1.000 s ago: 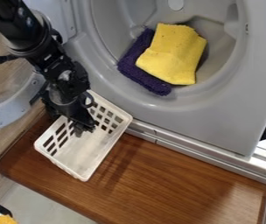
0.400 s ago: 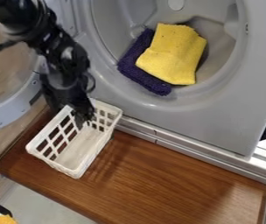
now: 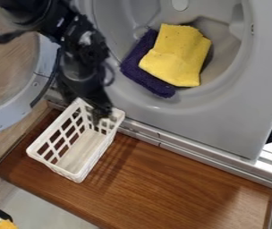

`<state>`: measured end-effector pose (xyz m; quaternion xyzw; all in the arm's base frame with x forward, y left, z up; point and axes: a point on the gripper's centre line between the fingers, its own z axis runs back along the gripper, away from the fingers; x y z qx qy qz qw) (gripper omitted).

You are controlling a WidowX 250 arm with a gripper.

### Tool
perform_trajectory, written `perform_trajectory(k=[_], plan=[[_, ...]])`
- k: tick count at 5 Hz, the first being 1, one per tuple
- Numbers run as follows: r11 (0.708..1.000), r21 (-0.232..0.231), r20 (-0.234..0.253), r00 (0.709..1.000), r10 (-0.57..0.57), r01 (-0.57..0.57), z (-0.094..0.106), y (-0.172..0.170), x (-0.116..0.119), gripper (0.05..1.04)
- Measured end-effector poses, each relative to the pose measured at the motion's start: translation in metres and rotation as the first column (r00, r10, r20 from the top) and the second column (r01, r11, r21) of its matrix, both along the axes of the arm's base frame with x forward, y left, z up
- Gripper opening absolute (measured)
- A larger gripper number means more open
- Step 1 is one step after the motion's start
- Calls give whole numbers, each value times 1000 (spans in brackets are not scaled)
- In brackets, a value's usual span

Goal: Put the bac à linge on the left under the washing machine

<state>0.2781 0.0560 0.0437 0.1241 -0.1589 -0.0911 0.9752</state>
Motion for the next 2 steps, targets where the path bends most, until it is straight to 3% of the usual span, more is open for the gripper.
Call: perform_trajectory(k=[1, 2], plan=[[998, -58, -1, 1000, -25, 25, 0, -46, -5, 999], [997, -75, -34, 999, -27, 24, -1, -78, -14, 999]])
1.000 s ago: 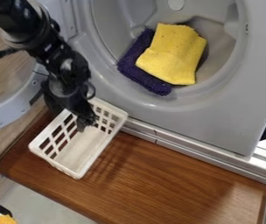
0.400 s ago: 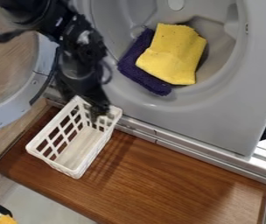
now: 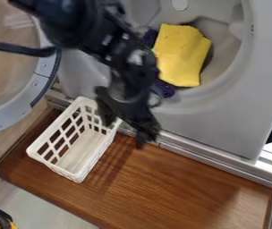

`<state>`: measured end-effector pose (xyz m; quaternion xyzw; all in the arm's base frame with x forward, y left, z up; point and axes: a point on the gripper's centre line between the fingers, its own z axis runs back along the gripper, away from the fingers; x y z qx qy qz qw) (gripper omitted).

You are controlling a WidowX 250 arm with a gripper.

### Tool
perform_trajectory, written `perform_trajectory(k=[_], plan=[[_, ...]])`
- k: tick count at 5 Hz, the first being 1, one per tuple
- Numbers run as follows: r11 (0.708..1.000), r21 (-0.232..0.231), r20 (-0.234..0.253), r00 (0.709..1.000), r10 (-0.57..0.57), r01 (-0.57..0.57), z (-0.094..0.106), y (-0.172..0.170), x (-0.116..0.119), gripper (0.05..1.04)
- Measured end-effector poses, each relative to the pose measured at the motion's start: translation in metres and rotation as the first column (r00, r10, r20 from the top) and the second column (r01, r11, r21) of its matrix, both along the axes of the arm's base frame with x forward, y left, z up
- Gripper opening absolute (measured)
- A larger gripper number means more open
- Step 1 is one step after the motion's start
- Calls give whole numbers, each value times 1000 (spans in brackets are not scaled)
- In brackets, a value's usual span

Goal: Put the bac à linge on the left under the washing machine

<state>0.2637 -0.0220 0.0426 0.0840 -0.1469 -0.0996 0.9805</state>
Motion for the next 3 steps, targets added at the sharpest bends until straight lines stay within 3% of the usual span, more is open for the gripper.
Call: perform_trajectory(k=[2, 3], plan=[[998, -55, -19, 1000, 20, -21, 2, -42, -15, 999], [992, -117, -23, 999, 45, -48, -6, -60, -16, 999]])
